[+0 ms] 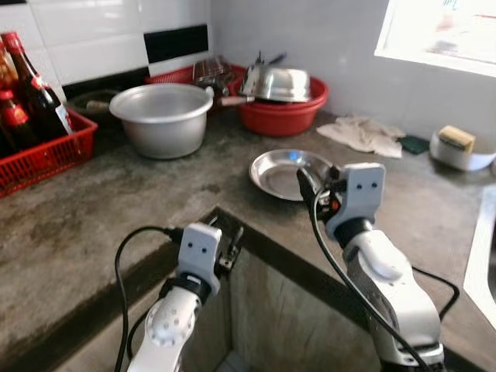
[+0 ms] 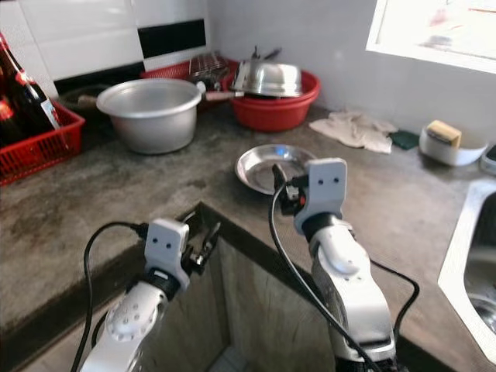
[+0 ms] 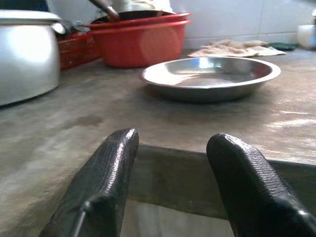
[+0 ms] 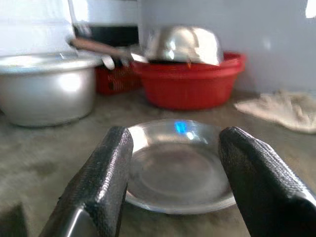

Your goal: Kitchen organization

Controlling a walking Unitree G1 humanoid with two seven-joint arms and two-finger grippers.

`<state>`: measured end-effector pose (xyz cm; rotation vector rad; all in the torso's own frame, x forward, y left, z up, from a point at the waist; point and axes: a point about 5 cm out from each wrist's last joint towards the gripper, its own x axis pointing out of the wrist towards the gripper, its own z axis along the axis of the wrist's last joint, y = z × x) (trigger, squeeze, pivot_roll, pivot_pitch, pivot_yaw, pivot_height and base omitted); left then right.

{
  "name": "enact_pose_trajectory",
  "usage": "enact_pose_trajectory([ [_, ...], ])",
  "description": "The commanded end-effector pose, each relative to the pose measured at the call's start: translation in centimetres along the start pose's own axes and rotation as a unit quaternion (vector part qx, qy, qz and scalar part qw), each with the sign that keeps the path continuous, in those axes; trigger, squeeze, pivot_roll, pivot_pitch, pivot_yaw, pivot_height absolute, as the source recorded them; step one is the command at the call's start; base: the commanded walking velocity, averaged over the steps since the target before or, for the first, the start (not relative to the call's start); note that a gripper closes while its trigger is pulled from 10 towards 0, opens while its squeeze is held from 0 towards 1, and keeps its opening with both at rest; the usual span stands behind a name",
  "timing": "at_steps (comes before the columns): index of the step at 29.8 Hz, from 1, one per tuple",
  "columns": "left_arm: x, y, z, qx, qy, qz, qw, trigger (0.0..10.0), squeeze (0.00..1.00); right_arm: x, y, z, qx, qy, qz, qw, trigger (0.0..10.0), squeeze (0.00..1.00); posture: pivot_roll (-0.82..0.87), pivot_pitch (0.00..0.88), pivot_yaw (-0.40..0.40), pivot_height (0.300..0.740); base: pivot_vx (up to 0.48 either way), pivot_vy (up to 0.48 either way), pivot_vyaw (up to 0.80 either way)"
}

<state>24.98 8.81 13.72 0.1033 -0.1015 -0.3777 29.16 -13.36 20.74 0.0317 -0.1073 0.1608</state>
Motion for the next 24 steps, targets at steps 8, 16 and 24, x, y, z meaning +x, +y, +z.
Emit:
enact_pose_trajectory([
  [8, -0.7, -0.9, -0.3, -0.009, 0.011, -0.013, 1.000, 10.0, 0.00, 3.0, -0.3, -1.1, -0.015, 0.077, 0.005, 0.997, 10.0, 0.00, 0.04, 0.034, -0.057, 0.740, 0.000, 0.000, 0.00],
  [16, -1.3, -1.8, -0.4, -0.015, 0.015, -0.023, 1.000, 10.0, 0.00, 5.8, -2.0, -1.1, 0.006, 0.125, -0.043, 0.991, 10.0, 0.10, 0.04, 0.044, -0.077, 0.740, 0.000, 0.000, 0.00],
  [24, -1.5, -2.1, -0.4, -0.021, 0.017, -0.025, 0.999, 10.0, 0.00, 8.3, -3.7, 0.2, 0.034, 0.129, -0.083, 0.988, 10.0, 0.00, 0.05, 0.046, -0.087, 0.740, 0.000, 0.000, 0.00],
])
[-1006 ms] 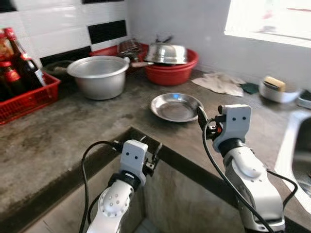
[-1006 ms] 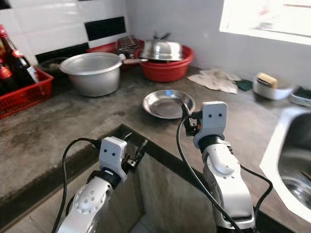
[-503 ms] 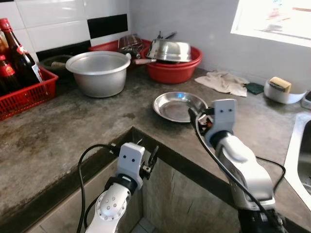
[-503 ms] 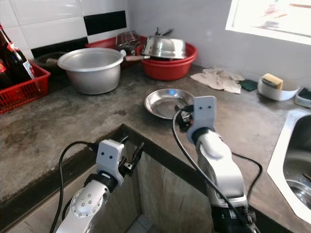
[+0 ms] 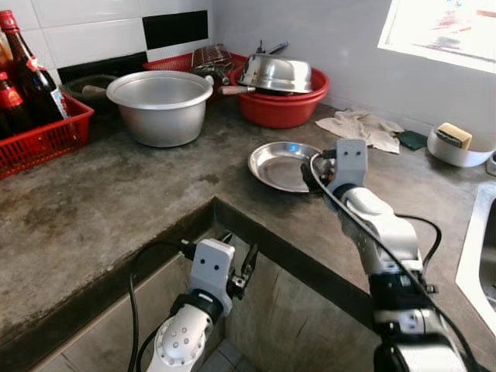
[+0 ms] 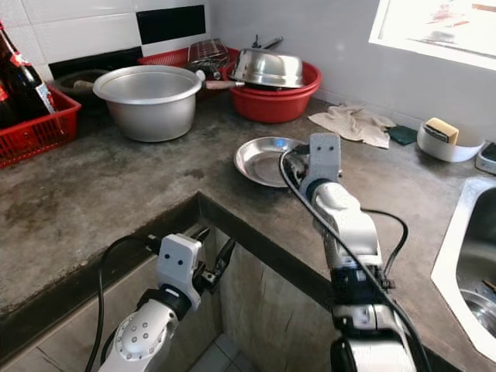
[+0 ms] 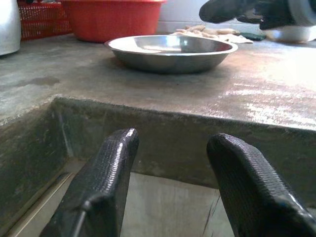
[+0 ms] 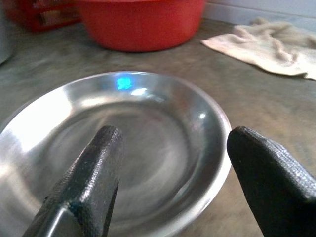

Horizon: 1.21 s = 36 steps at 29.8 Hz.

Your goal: Kitchen organization

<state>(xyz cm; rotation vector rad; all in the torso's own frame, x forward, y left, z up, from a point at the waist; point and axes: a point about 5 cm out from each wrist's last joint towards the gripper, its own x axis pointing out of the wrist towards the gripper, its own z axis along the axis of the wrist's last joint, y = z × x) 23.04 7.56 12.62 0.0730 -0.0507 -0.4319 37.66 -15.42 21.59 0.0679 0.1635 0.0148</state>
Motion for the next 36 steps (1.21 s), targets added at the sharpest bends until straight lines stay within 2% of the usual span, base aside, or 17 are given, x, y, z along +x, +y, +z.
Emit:
enact_pose_trajectory([
  [1, -0.1, -0.2, 0.3, 0.000, -0.003, 0.002, 1.000, 10.0, 0.00, 0.6, -0.7, 0.4, -0.010, 0.004, -0.033, 0.999, 10.0, 0.00, 0.05, 0.046, -0.088, 0.740, 0.000, 0.000, 0.00],
  [2, -0.1, -0.2, 0.3, 0.000, -0.003, 0.002, 1.000, 10.0, 0.00, 1.0, -1.0, 0.6, -0.010, 0.009, -0.048, 0.999, 10.0, 0.00, 0.05, 0.045, -0.088, 0.740, 0.000, 0.000, 0.00],
  [7, -0.1, -0.2, 0.3, 0.000, -0.002, 0.002, 1.000, 10.0, 0.00, 1.4, -1.1, 0.4, 0.009, 0.033, -0.043, 0.998, 10.0, 0.00, 0.05, 0.044, -0.088, 0.740, 0.000, 0.000, 0.00],
  [12, -0.1, -0.3, 0.4, -0.002, -0.003, 0.000, 1.000, 10.0, 0.00, 2.1, -0.6, -0.5, 0.060, 0.079, -0.019, 0.995, 10.0, 0.00, 0.05, 0.040, -0.091, 0.740, 0.000, 0.000, 0.00],
  [17, 0.2, -0.4, 0.5, -0.003, -0.004, -0.002, 1.000, 10.0, 0.00, 2.7, -0.3, -0.7, 0.088, 0.102, -0.015, 0.991, 10.0, 0.00, 0.06, 0.038, -0.093, 0.740, 0.000, 0.000, 0.00],
  [19, 0.2, -0.5, 0.5, -0.002, -0.005, -0.003, 1.000, 10.0, 0.00, 2.8, -0.3, -0.7, 0.083, 0.105, -0.018, 0.991, 10.0, 0.00, 0.06, 0.038, -0.093, 0.740, 0.000, 0.000, 0.00],
  [21, 0.1, -0.5, 0.4, -0.001, -0.004, -0.005, 1.000, 10.0, 0.00, 3.1, -0.4, -0.3, 0.105, 0.109, -0.024, 0.988, 10.0, 0.00, 0.05, 0.043, -0.094, 0.740, 0.000, 0.000, 0.00],
  [28, -0.1, -0.7, 0.1, 0.011, 0.001, -0.010, 1.000, 10.0, 0.00, 3.3, -0.2, -0.1, 0.123, 0.122, -0.018, 0.985, 10.0, 0.00, 0.06, 0.050, -0.098, 0.740, 0.000, 0.000, 0.00],
  [33, -0.1, -0.6, 0.2, 0.010, -0.001, -0.007, 1.000, 10.0, 0.00, 3.4, -0.4, -0.7, 0.147, 0.161, -0.034, 0.975, 10.0, 0.00, 0.06, 0.052, -0.096, 0.740, 0.000, 0.000, 0.00],
  [36, 0.0, -0.6, 0.3, 0.010, -0.002, -0.006, 1.000, 10.0, 0.00, 3.4, -0.5, -0.9, 0.143, 0.168, -0.042, 0.974, 10.0, 0.00, 0.06, 0.052, -0.097, 0.740, 0.000, 0.000, 0.00],
])
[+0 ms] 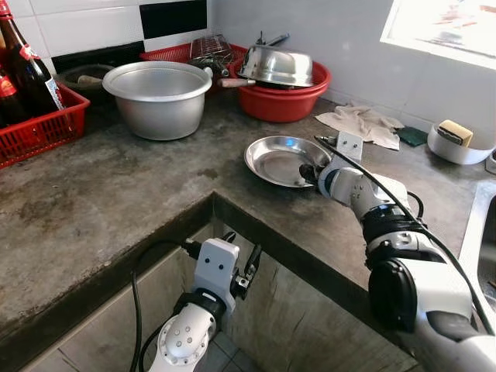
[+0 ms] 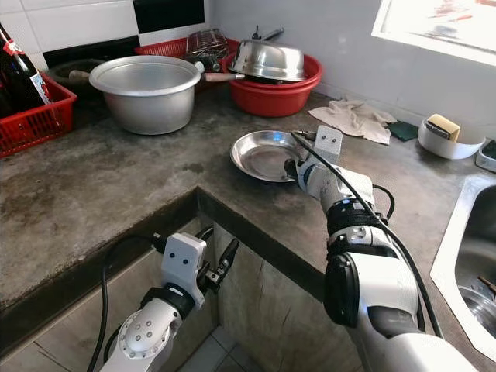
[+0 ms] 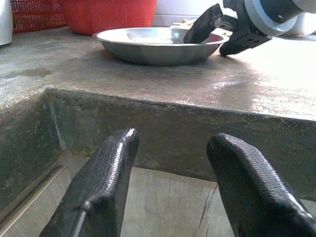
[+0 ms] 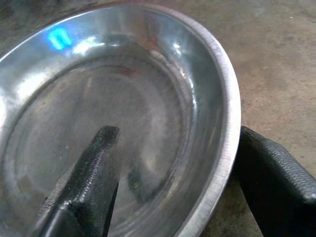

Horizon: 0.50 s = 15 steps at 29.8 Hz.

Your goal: Kitchen organization

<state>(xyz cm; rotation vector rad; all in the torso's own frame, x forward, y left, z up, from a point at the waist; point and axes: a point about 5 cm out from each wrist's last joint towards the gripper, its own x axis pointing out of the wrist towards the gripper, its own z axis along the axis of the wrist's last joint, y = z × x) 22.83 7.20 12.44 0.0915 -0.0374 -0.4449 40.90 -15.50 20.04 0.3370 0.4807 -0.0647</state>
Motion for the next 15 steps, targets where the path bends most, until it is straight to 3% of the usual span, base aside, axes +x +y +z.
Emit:
enact_pose_trajectory([
  [1, 0.01, -0.10, 0.47, 0.002, -0.011, 0.002, 1.000, 10.0, 0.00, -0.02, -0.31, 0.07, 0.011, 0.016, -0.012, 1.000, 10.0, 0.00, 0.06, 0.053, -0.096, 0.740, 0.000, 0.000, 0.00],
  [10, 0.08, -0.06, 0.55, 0.003, -0.013, 0.003, 1.000, 10.0, 0.00, 0.15, -0.80, -0.30, -0.024, 0.034, -0.045, 0.998, 10.0, 0.00, 0.05, 0.054, -0.095, 0.740, 0.000, 0.000, 0.00],
  [15, 0.06, -0.08, 0.54, 0.003, -0.012, 0.004, 1.000, 10.0, 0.00, 0.16, -0.41, -0.27, -0.018, 0.035, -0.039, 0.998, 10.0, 0.00, 0.06, 0.053, -0.097, 0.740, 0.000, 0.000, 0.00],
])
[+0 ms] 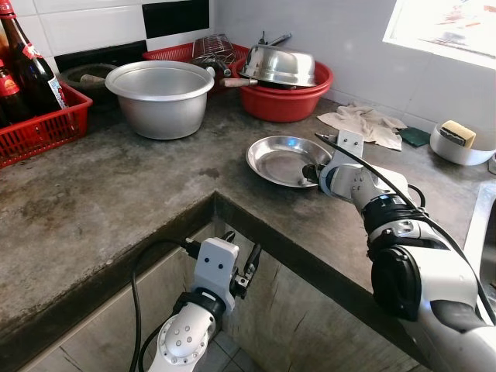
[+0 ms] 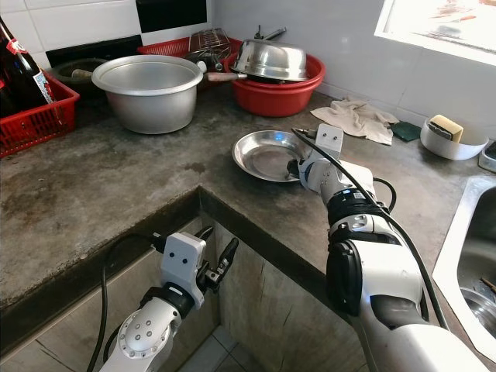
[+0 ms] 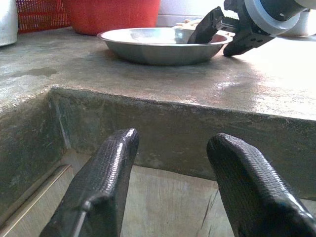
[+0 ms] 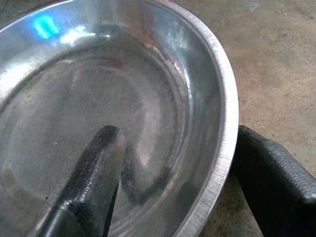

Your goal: Kitchen organization

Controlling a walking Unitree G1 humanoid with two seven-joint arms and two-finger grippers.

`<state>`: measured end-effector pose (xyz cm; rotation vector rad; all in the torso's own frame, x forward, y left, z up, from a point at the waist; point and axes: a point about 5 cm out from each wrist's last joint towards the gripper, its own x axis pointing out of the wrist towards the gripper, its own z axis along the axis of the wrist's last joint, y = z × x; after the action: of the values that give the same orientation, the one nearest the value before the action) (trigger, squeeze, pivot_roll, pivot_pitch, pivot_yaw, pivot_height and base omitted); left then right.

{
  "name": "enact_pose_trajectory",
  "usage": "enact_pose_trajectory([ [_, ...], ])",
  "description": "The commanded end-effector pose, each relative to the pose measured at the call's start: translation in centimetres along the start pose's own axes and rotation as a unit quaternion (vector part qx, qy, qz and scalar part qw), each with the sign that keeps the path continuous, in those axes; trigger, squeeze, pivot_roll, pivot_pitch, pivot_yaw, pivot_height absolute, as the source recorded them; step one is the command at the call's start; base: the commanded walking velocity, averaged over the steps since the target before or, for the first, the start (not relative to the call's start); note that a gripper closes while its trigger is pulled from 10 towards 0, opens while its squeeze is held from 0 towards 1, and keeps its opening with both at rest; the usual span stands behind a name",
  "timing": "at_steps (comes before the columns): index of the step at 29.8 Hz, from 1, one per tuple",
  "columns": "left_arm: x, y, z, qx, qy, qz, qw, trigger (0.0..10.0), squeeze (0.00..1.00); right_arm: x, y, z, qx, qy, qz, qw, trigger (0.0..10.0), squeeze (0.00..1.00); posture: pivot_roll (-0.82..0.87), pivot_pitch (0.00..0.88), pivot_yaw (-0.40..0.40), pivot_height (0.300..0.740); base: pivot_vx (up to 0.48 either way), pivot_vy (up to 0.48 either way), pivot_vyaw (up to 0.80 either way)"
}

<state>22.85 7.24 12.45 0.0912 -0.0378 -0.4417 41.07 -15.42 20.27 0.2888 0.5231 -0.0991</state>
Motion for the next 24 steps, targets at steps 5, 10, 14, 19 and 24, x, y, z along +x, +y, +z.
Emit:
enact_pose_trajectory([
  [5, 0.07, -0.09, 0.51, 0.003, -0.012, 0.004, 1.000, 10.0, 0.00, 0.23, -0.38, -0.71, -0.024, 0.022, -0.016, 0.999, 10.0, 0.00, 0.05, 0.053, -0.097, 0.740, 0.000, 0.000, 0.00],
  [10, 0.10, -0.09, 0.53, 0.003, -0.012, 0.004, 1.000, 10.0, 0.00, 0.23, -0.05, -0.68, -0.051, 0.021, -0.021, 0.998, 2.0, 0.00, 0.05, 0.053, -0.099, 0.740, 0.000, 0.000, 0.00],
  [14, 0.11, -0.07, 0.53, 0.003, -0.013, 0.006, 1.000, 10.0, 0.00, 0.19, 0.36, -0.57, -0.051, 0.019, -0.016, 0.998, 0.0, 0.00, 0.05, 0.055, -0.103, 0.740, 0.000, 0.000, 0.00],
  [19, 0.08, 0.04, 0.51, 0.003, -0.012, 0.008, 1.000, 10.0, 0.00, 0.22, 0.29, -0.63, -0.039, 0.021, -0.017, 0.999, 0.0, 0.00, 0.06, 0.055, -0.103, 0.740, 0.000, 0.000, 0.00],
  [24, 0.17, 0.20, 0.54, 0.005, -0.013, 0.010, 1.000, 10.0, 0.00, 0.23, 0.17, -0.68, -0.020, 0.027, -0.014, 0.999, 0.0, 0.00, 0.05, 0.054, -0.102, 0.740, 0.000, 0.000, 0.00],
])
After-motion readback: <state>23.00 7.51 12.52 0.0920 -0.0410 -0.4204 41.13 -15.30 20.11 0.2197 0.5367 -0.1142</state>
